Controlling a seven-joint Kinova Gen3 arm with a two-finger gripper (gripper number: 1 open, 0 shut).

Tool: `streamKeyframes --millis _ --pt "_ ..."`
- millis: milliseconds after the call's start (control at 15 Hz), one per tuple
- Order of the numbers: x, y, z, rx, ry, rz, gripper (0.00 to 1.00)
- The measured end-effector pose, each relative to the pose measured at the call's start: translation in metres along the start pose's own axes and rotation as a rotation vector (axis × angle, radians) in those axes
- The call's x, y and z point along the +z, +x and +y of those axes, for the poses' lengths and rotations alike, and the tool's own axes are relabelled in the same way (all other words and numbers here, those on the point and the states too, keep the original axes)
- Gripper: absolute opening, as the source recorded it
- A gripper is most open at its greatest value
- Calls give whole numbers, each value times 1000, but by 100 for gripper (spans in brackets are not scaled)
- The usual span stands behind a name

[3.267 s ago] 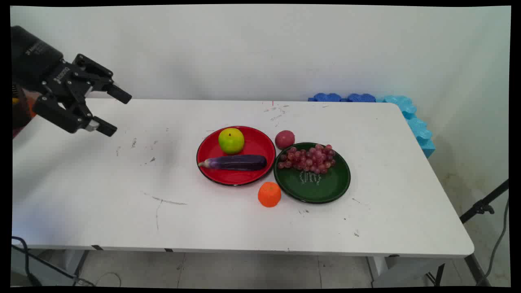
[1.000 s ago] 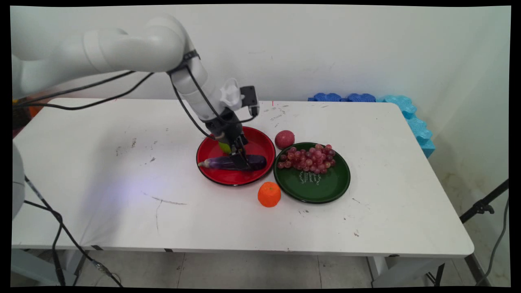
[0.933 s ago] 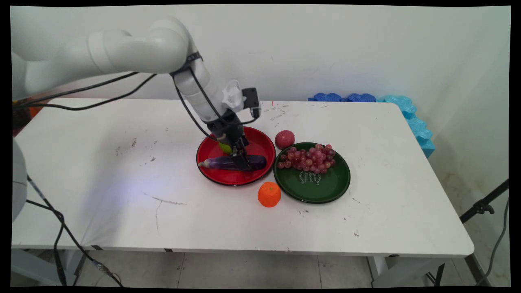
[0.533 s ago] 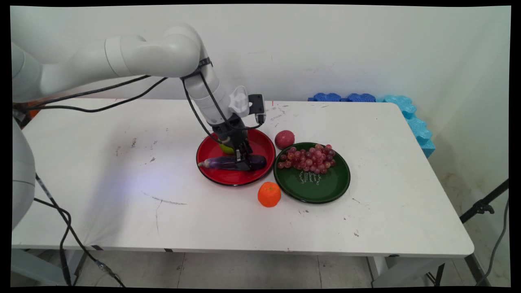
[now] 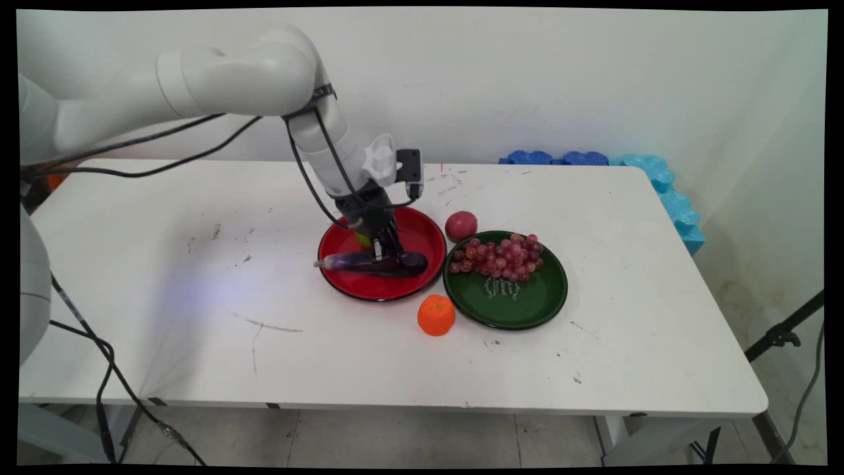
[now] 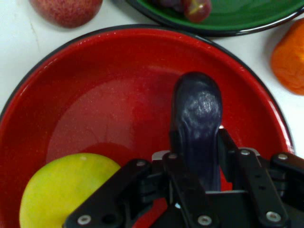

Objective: Place the picked object on the table

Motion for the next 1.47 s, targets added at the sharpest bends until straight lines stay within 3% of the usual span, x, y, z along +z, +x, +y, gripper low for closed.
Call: streamKeyframes --millis 133,400,667,867,1133,1467 --pt "-14 1 4 10 5 11 0" --pt "-73 11 24 42 19 67 0" --pt "-133 25 62 58 2 123 0" --pt "-156 32 94 66 -20 144 0" --pt "-151 33 130 102 -34 161 0" --pt "-102 22 157 130 -30 144 0"
